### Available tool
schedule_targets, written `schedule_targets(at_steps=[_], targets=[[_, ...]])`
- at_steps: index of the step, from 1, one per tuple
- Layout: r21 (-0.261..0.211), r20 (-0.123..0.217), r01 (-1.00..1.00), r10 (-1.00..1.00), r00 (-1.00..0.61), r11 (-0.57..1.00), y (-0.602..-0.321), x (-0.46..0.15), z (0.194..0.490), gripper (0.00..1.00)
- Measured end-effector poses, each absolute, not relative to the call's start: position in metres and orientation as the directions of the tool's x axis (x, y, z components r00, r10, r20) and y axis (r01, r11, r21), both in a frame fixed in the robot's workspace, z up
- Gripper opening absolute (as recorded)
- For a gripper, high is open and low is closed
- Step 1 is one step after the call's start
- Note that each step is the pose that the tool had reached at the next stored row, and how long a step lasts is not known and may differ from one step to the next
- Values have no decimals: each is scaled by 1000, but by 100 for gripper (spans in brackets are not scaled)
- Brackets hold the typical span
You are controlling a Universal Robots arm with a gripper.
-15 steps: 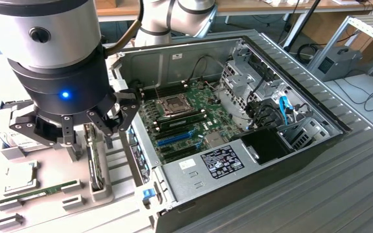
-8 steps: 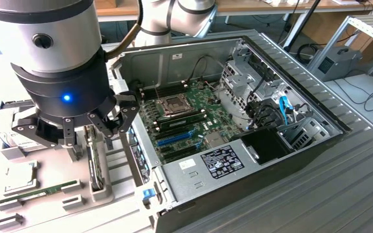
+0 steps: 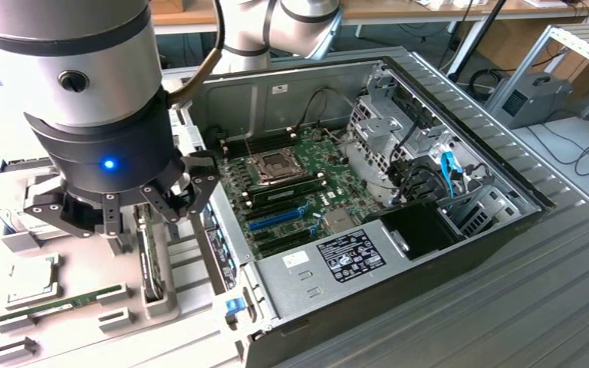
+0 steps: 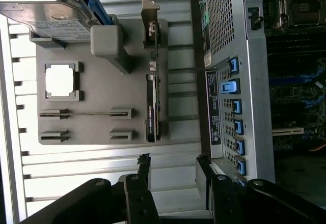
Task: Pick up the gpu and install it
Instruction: 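Pick up the gpu and move the gpu toward the slot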
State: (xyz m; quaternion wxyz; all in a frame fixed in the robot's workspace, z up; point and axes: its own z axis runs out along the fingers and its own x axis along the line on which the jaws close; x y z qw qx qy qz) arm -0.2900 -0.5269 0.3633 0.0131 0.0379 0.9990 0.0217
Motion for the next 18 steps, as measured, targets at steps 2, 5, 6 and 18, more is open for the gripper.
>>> schedule_targets(at_steps=[2,5,6,18], targets=[[44,-24,75,76,-997,996,-527,-290,362,48],[44,-24,75,76,-997,996,-527,-290,360,48],[44,-24,75,76,-997,996,-527,-290,360,48],[44,-24,75,76,-997,996,-527,-290,352,48]])
